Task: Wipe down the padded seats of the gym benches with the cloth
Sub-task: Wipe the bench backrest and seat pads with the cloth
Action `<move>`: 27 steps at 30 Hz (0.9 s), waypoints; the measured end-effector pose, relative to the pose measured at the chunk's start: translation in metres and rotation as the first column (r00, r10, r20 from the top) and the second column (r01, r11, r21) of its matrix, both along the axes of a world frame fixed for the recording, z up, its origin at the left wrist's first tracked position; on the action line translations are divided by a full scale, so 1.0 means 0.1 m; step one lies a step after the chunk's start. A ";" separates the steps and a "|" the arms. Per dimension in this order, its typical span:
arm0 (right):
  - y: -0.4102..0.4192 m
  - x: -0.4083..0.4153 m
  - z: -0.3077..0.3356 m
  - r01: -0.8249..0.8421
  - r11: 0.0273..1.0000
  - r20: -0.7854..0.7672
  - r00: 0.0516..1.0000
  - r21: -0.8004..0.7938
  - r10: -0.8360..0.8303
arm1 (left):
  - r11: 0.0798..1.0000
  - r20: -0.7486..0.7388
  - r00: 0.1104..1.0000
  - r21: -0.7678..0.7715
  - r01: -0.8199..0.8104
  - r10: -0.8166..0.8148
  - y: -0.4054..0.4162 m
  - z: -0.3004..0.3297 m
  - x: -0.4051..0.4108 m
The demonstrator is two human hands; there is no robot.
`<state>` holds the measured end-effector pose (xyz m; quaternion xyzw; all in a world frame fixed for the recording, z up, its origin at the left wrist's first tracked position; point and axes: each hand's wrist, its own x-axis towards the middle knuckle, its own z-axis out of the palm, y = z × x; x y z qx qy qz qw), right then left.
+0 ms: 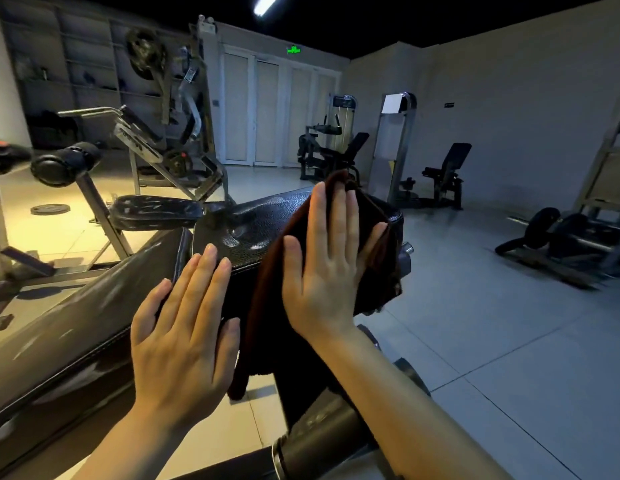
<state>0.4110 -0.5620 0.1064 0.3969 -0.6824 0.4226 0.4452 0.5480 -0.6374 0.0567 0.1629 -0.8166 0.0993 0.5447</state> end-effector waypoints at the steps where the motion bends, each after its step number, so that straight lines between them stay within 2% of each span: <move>1: 0.03 -0.07 0.05 -0.015 1.000 -0.001 1.000 -0.015 0.015 | 1.000 0.004 1.000 -0.004 0.004 -0.004 -0.01 0.00 0.00; 5: 0.22 -0.39 0.30 0.106 0.980 0.078 0.992 -0.166 -0.094 | 1.000 -0.004 1.000 -0.019 -0.004 0.004 -0.02 0.00 0.00; 9: 0.25 -0.43 0.33 0.140 0.959 0.167 0.981 -0.248 -0.100 | 0.999 -0.018 1.000 -0.035 -0.017 0.017 -0.03 -0.02 -0.01; 14: 0.03 -0.06 -0.03 0.137 0.989 0.076 0.988 -0.063 -0.132 | 1.000 -0.046 0.999 -0.025 -0.004 0.003 -0.01 -0.01 -0.02; 18: 0.00 0.16 -0.16 0.079 0.994 0.025 0.996 0.069 -0.081 | 1.000 -0.056 0.998 -0.017 0.012 -0.013 0.00 -0.01 -0.01; 21: 0.14 0.00 -0.08 -0.002 0.992 0.007 1.000 0.123 0.001 | 1.000 -0.057 0.998 -0.013 0.006 -0.007 0.00 -0.02 -0.01; 24: 0.31 -0.36 0.17 0.049 0.999 0.100 0.994 -0.014 -0.047 | 1.000 -0.052 0.999 -0.013 -0.005 0.005 -0.01 -0.03 -0.02; 27: 0.42 -0.58 0.34 0.018 0.990 0.145 0.989 -0.138 0.002 | 0.999 -0.058 0.998 -0.033 -0.017 0.015 -0.01 -0.03 -0.04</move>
